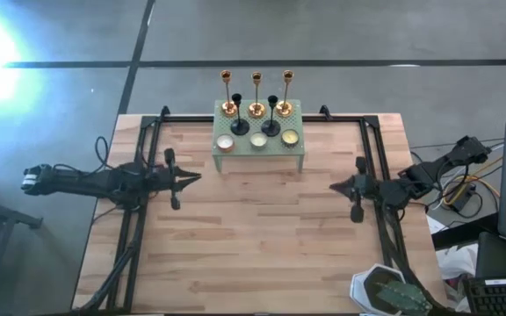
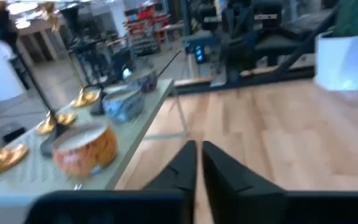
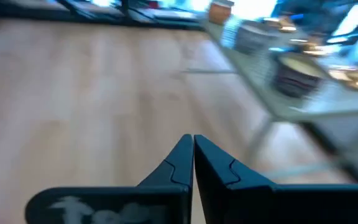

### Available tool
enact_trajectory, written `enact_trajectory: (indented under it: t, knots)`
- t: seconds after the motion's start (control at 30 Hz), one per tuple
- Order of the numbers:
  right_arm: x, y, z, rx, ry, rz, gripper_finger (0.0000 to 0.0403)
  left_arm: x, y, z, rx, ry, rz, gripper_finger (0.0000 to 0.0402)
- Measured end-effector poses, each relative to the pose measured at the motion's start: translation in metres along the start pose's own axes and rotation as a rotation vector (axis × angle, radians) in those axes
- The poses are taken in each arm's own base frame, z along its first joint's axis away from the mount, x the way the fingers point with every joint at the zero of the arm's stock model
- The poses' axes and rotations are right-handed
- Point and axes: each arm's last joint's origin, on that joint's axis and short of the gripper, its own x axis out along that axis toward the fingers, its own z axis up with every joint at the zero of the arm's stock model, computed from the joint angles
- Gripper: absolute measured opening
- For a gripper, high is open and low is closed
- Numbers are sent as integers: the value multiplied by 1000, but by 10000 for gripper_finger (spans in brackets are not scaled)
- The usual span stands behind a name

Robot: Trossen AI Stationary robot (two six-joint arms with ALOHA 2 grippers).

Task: Pick & Place candle stick holders
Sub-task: Return to Home Position

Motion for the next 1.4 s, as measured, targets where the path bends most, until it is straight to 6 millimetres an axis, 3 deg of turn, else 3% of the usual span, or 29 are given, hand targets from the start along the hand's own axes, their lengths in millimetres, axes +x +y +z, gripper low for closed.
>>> enact_trajectory:
  t: [0.13,0.37,0.53,0.77,0.93,1.2,1.4]
  knots:
    - [2,-5,-15,-10,-30,-95,8,0,-3,-10,-65,33,-30,9]
    - [14,3,-38,-172,-166,71,8,-1,-9,-36,-41,85,-104,12]
    - [16,-2,-60,-179,-243,55,8,-5,-12,-55,-12,21,-95,4]
    - [9,-12,-79,-201,-414,36,8,-13,-9,-51,18,-51,-118,11]
    - [2,-14,-70,-247,-507,55,8,-18,-5,-52,22,-62,-103,5]
    - [-11,-18,-51,-129,-555,247,8,-23,-2,-48,29,-140,-173,10]
    - [8,-16,-68,11,-450,301,8,-21,-2,-50,26,-116,-173,4]
